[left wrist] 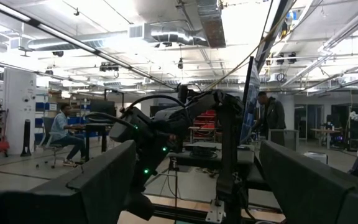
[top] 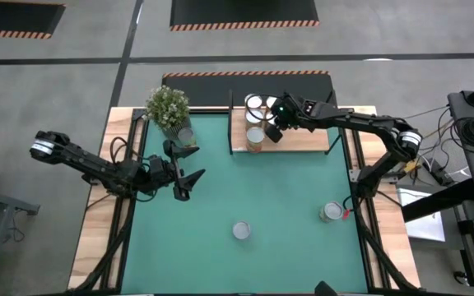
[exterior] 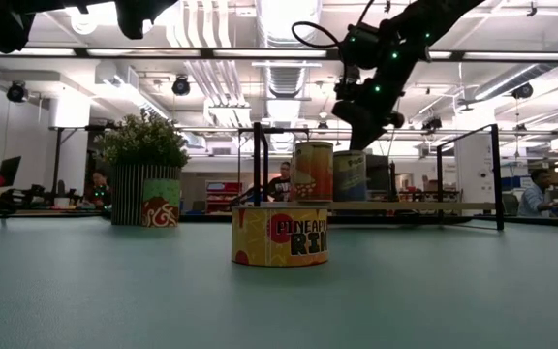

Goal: Pick and place cans onto a shelf
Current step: Put the purple can on the shelf, then adjust the orange cans

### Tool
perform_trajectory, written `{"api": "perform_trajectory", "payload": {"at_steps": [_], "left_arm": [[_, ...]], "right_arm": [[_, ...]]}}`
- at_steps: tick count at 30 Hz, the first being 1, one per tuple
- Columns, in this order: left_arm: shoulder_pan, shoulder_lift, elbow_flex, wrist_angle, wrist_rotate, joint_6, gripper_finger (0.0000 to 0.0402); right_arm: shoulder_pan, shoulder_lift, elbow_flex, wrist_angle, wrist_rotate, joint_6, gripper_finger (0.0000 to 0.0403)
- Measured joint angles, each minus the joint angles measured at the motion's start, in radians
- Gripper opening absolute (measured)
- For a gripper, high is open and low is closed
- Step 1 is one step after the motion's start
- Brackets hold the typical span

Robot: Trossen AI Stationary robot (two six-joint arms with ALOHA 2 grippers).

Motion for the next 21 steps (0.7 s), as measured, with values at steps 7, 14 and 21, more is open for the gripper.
{"api": "perform_trajectory", "payload": {"at_steps": [7,14,21], "left_arm": [[0.000,0.000,0.000,0.000,0.000,0.000,0.0325],[0.000,0.000,0.000,0.000,0.000,0.000,0.0325],[0.000,0.000,0.000,0.000,0.000,0.000,0.0325]], "right_arm": [[0.000,0.001,0.000,0.022,0.000,-0.005,0.0009],[0.000,-0.032,-0.002,0.032,0.000,0.001,0.0009],[0.001,-0.093,-0.002,0.040,0.001,-0.005,0.0009]]}}
